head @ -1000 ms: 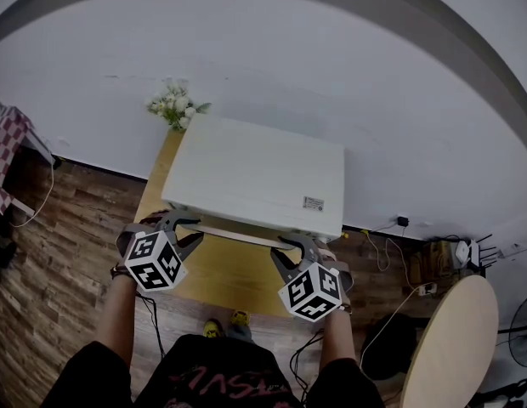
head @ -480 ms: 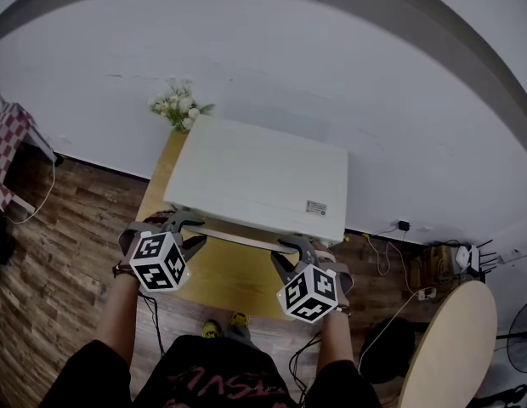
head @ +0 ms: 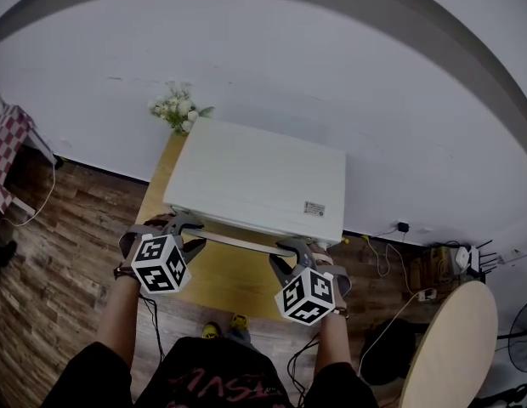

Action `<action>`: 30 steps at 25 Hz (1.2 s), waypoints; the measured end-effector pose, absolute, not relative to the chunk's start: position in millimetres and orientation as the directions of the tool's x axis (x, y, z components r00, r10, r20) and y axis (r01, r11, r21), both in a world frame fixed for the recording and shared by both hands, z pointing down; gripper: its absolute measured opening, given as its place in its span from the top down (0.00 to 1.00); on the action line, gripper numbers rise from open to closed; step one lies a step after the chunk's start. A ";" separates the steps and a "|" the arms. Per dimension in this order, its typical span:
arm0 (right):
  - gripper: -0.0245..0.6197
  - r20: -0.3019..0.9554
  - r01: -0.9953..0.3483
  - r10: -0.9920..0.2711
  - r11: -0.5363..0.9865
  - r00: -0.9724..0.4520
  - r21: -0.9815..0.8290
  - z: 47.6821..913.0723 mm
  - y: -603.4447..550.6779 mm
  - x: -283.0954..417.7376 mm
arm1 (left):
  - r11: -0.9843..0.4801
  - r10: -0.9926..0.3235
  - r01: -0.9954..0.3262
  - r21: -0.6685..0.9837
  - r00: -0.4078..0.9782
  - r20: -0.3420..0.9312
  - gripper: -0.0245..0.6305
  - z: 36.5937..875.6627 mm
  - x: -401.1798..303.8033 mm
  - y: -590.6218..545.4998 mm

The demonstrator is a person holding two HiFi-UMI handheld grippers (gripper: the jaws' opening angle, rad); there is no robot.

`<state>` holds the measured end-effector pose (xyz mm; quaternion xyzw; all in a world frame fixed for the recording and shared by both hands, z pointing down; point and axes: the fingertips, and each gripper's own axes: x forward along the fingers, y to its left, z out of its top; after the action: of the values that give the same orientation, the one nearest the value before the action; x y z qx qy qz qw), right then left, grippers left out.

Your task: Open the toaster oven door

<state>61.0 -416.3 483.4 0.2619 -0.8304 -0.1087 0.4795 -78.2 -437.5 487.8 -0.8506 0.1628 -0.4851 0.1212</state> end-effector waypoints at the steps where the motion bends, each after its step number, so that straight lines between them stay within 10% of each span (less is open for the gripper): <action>1: 0.76 0.737 -0.330 -0.542 0.838 -0.404 0.436 483.7 -415.2 60.9 | -0.916 -0.397 -0.159 -0.367 0.476 0.785 0.77 488.1 -78.3 -436.5; 30: 0.78 0.737 -0.310 -0.579 0.813 -0.350 0.492 497.6 -380.6 55.5 | -0.898 -0.419 -0.089 -0.431 0.475 0.774 0.80 500.6 -85.2 -399.9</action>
<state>55.5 -380.6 497.6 0.2743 -0.8104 -0.1345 0.5000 -85.2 -399.9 500.6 -0.8421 0.1506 -0.4898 0.1684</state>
